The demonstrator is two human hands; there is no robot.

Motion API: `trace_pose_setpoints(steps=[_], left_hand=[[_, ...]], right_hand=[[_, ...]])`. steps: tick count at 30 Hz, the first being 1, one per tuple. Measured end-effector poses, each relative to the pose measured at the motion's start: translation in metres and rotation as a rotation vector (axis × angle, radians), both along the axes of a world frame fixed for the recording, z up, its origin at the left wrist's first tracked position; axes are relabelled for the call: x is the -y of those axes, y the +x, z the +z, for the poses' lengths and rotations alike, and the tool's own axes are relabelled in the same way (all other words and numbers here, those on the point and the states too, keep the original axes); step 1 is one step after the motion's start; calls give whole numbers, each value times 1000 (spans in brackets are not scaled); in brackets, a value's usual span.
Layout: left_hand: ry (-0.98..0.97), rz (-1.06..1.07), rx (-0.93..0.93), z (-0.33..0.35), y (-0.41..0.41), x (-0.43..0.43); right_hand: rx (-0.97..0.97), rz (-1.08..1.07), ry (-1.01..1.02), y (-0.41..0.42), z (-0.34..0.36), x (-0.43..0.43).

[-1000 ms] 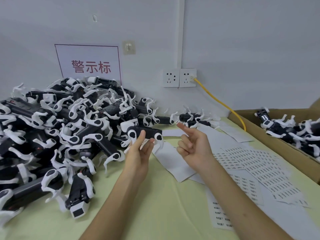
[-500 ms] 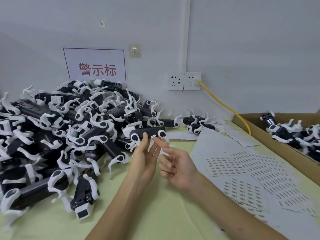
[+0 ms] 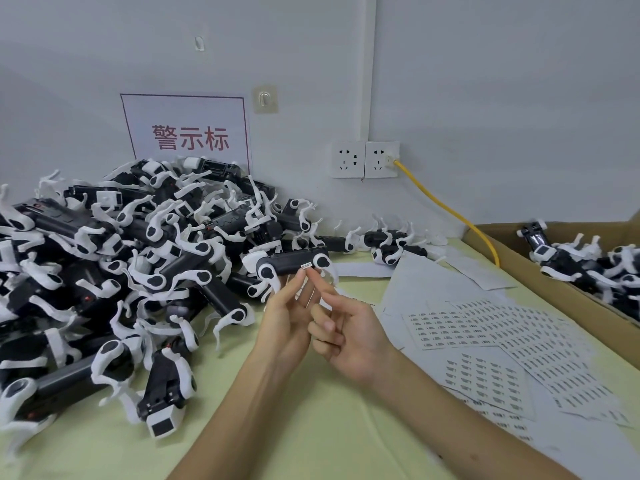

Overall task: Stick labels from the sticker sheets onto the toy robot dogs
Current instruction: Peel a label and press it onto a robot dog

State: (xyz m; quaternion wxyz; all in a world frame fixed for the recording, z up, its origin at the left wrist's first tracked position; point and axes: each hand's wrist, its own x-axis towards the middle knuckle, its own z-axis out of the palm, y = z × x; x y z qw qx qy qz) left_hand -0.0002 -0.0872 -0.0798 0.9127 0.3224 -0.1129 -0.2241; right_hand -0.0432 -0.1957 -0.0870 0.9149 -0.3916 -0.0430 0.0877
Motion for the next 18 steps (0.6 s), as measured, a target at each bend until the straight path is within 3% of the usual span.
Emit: trace_pose_setpoints(steps=[18], left_hand=[[12,53,-32,2,-2,0]], right_hand=[[37,35,-11,-1,-3,-2]])
